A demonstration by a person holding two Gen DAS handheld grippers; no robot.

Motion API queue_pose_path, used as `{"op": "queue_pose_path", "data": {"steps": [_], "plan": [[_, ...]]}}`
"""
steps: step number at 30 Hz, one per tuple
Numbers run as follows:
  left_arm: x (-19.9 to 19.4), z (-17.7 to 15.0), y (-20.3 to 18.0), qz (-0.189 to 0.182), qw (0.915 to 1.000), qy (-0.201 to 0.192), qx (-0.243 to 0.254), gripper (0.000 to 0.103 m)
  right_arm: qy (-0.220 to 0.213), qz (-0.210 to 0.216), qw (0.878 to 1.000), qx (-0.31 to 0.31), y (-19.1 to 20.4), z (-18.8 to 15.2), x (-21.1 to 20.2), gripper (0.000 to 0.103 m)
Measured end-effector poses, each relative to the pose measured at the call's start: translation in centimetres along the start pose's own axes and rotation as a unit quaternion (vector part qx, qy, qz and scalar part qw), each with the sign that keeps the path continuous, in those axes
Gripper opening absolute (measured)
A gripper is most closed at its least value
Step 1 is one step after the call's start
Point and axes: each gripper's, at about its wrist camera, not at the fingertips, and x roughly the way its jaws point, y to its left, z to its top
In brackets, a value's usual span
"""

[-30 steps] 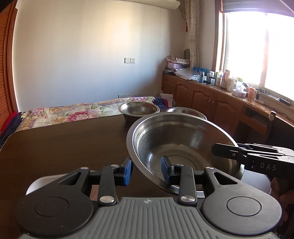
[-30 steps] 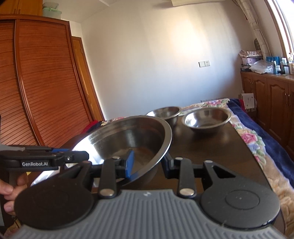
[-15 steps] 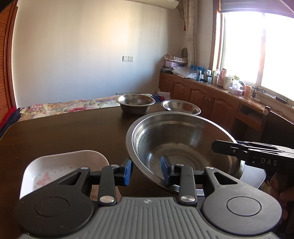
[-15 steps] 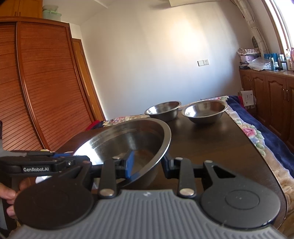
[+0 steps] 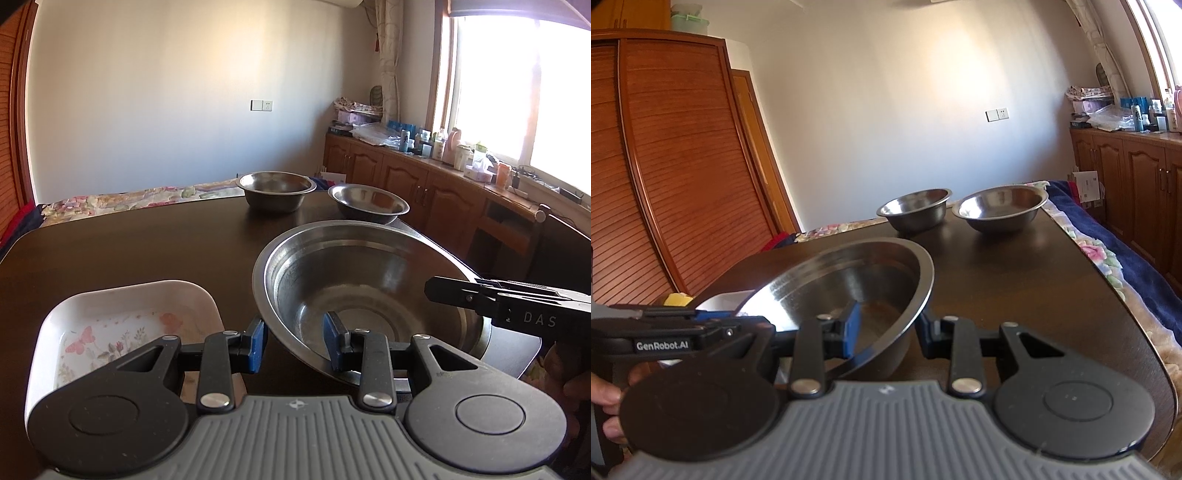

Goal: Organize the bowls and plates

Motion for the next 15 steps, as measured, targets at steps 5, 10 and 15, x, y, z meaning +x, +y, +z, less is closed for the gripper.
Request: {"op": "queue_pose_path", "data": {"steps": [5, 10, 15], "plan": [[0.26, 0.15, 0.22, -0.002, 1.0, 0.003, -0.003, 0.036, 0.004, -0.001, 1.0, 0.001, -0.08, -0.2, 0.06, 0.035], [0.58, 0.17, 0.36, -0.002, 1.0, 0.005, -0.005, 0.036, 0.009, -0.001, 1.0, 0.002, -0.18, -0.39, 0.14, 0.035], [0.68, 0.15, 0.36, -0.002, 1.0, 0.004, -0.004, 0.036, 0.009, -0.001, 1.0, 0.002, -0.14, -0.43, 0.07, 0.035]]}}
